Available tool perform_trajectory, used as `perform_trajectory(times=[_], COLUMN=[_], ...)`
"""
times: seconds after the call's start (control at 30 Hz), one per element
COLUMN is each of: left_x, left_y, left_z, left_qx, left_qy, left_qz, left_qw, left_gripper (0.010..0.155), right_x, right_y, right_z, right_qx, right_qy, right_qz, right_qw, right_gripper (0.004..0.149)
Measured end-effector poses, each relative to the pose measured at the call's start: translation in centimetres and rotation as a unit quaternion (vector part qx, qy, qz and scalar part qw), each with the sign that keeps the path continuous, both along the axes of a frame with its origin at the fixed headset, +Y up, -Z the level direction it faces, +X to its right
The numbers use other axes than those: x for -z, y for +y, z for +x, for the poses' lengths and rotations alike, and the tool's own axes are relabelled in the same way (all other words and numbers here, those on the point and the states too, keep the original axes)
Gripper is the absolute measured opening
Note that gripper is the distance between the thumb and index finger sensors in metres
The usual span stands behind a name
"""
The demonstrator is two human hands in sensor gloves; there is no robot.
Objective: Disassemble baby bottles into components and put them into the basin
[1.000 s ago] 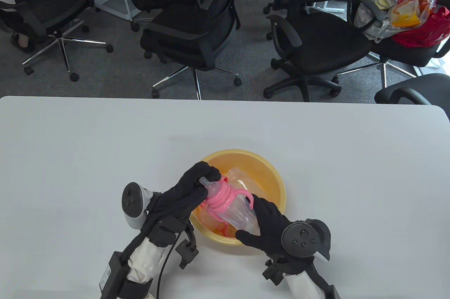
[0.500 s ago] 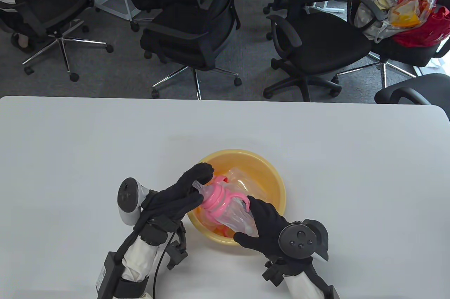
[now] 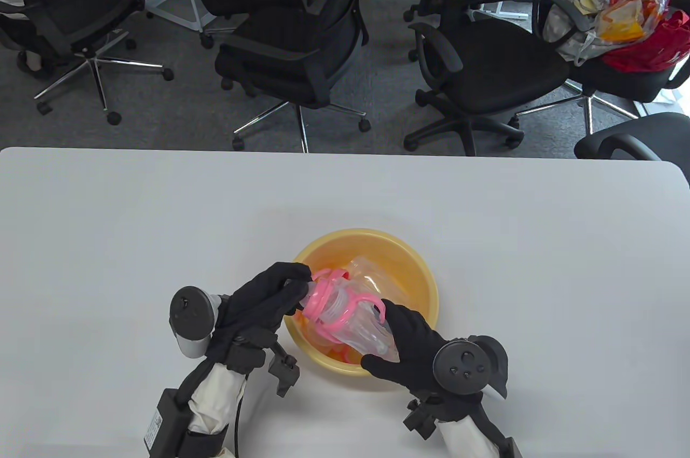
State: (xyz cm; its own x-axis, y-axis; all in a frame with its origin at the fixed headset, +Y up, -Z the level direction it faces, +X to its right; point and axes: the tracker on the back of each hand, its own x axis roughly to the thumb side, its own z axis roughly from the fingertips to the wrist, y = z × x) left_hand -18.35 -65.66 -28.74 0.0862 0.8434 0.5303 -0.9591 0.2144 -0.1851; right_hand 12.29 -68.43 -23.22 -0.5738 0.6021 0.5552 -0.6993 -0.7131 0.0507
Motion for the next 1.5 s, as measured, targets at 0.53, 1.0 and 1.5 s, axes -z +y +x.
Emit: perform_trajectory(times=[0.53, 1.0, 1.5], left_x=[-1.4, -3.1, -2.8], left_y=[2.4, 3.9, 2.8], left_z=[-2.0, -1.3, 0.5], left_qx=[-0.084, -0.093, -0.024], left_qy=[0.023, 0.020, 0.005], left_qz=[0.022, 0.062, 0.050], left_qw=[0.996, 0.994, 0.998], left_gripper=[0.044, 0.044, 0.044], right_x=[1.0, 1.6, 1.8], right_y=[-0.2, -0.9, -0.9], right_z=[2.4, 3.3, 4.6], right_qx=[-0.036, -0.089, -0.051], right_qy=[-0.017, -0.058, -0.070], right_qz=[-0.043, -0.052, -0.058], right_qw=[0.998, 0.993, 0.995], right_gripper=[0.088, 0.087, 0.087])
